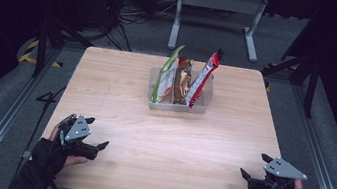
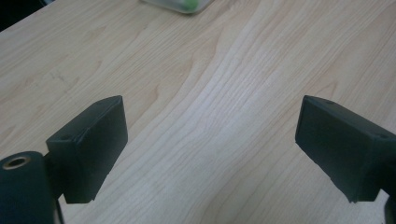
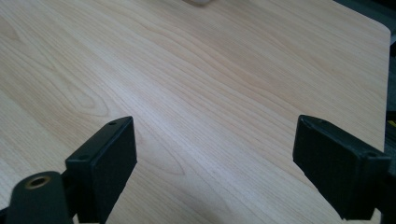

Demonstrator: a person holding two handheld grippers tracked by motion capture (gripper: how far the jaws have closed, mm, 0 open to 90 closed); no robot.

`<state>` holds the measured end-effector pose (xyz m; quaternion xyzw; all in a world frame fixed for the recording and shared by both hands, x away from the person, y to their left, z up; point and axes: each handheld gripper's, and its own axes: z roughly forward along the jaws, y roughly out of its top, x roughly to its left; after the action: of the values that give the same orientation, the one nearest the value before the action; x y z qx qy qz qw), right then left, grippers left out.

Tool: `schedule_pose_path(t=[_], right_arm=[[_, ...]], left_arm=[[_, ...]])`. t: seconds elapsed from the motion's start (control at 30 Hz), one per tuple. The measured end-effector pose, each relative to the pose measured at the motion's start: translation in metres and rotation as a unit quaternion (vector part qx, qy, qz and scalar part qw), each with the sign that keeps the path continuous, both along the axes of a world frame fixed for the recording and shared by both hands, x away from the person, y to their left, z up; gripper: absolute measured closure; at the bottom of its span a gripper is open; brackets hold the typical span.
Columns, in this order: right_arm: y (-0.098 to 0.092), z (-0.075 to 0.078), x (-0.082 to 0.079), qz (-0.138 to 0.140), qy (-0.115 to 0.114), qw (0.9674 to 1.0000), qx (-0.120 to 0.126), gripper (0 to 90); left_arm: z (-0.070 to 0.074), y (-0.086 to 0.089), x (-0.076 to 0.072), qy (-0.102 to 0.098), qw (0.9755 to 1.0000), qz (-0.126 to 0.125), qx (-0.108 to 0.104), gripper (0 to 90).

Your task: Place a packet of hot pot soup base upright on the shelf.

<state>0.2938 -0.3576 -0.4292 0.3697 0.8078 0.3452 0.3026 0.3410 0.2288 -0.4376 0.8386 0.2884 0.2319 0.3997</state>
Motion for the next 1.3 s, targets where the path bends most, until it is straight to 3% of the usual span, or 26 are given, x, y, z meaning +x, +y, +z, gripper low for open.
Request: schedule_pose_path(t=[0.2, 0.37, 0.53, 0.67, 0.93, 1.3], right_arm=[[-0.007, -0.004, -0.003, -0.012, -0.003, 0.9999, 0.011, 13.7], [-0.011, -0.006, -0.005, -0.018, -0.004, 0.9997, 0.019, 13.3], [-0.013, -0.008, -0.007, -0.023, -0.011, 0.9992, 0.03, 13.0], [-0.014, -0.006, -0.009, -0.024, -0.017, 0.9987, 0.042, 12.8], [-0.009, -0.005, -0.007, -0.019, -0.022, 0.9987, 0.043, 12.7], [-0.009, -0.008, -0.006, -0.022, -0.02, 0.9986, 0.042, 12.7]], left_arm=[[-0.004, 0.02, -0.007, 0.009, 0.9994, 0.019, -0.028, 9.0], [-0.007, 0.031, -0.013, 0.013, 0.9988, 0.025, -0.04, 8.6], [-0.016, 0.045, -0.017, 0.026, 0.9968, 0.043, -0.062, 8.4], [-0.02, 0.054, -0.019, 0.03, 0.9939, 0.058, -0.089, 8.5], [-0.02, 0.06, -0.024, 0.029, 0.9927, 0.068, -0.095, 8.6], [-0.019, 0.055, -0.02, 0.031, 0.9935, 0.066, -0.087, 6.9]])
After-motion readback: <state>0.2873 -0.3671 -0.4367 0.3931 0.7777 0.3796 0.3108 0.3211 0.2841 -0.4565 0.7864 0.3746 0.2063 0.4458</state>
